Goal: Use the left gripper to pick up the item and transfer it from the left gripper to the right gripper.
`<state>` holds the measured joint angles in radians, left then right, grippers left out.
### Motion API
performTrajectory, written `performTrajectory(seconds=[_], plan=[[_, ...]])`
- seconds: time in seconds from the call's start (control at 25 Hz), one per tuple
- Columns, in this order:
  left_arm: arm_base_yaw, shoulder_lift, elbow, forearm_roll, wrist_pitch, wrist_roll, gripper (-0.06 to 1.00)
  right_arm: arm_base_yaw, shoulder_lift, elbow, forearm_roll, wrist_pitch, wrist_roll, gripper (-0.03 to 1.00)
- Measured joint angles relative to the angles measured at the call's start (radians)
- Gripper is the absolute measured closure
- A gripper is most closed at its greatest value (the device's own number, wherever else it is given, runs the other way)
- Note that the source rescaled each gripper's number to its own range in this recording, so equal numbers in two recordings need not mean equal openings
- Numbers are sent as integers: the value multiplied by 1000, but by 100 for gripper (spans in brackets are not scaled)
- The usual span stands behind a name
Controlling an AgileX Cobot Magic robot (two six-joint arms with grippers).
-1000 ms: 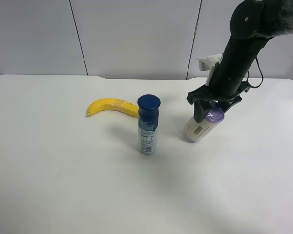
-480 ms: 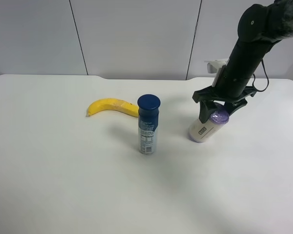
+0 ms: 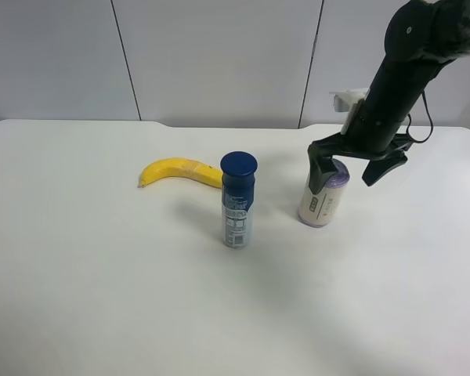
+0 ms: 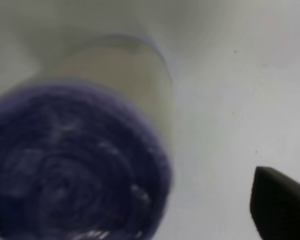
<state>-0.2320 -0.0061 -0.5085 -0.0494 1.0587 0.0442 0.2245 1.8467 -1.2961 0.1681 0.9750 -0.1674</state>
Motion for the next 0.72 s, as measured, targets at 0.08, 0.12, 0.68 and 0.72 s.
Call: performTrajectory(seconds=[0.08,0.12,0.68,0.72], plan=[[0,0,0,0,0,0,-5,0,-34,-30,0,37,0,-3],[0,0,0,0,0,0,-5,0,-54,-49,0,61,0,-3],[0,0,0,0,0,0,-5,0,-512,-105,-62,235,-3,-3],[0,0,0,0,0,0,-5,0,-552,-97,-72,235,-3,-3]])
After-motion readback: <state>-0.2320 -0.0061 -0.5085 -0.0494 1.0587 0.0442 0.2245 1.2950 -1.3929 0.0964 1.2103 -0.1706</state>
